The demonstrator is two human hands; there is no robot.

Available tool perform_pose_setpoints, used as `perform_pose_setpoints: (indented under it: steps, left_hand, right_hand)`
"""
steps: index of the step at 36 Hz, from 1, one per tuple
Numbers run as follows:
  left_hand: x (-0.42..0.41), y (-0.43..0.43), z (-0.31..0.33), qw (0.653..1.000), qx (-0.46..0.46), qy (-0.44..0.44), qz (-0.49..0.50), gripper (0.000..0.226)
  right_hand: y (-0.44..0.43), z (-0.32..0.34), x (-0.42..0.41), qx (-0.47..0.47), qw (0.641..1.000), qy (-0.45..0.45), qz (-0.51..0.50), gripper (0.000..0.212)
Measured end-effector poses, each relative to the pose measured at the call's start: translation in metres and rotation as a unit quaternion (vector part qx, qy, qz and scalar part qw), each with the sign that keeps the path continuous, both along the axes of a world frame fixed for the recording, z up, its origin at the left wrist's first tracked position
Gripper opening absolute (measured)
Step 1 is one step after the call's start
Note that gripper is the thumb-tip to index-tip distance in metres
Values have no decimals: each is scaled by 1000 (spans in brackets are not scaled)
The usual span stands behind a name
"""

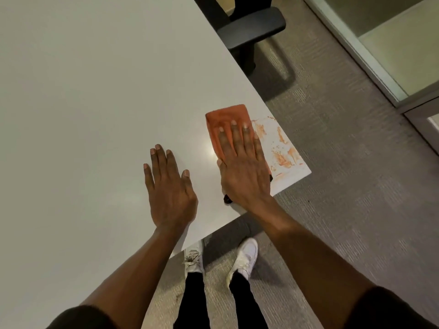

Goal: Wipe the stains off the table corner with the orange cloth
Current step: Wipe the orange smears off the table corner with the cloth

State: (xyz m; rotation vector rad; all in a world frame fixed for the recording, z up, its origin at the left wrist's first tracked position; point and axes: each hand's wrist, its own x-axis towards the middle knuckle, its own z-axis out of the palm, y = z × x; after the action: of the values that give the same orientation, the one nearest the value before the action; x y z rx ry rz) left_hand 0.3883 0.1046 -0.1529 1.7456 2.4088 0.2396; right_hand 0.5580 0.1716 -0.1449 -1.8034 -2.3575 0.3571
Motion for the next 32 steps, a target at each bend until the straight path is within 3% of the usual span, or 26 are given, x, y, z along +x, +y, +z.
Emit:
perform_pose_setpoints:
  steps: [9,20,32]
  left_hand:
    - [0,-1,2,1000,5,-8,-4,69]
    - [1,-1,3,1000,3,3,-4,70]
    - [1,1,4,1000,11,-1,-4,68]
  right_hand:
    - [-109,17,28,-45,998,-38,18,92]
    - [-3,4,19,-12,1000,-15,11,81]
    - [-108,9,47,-32,999,28,28,90]
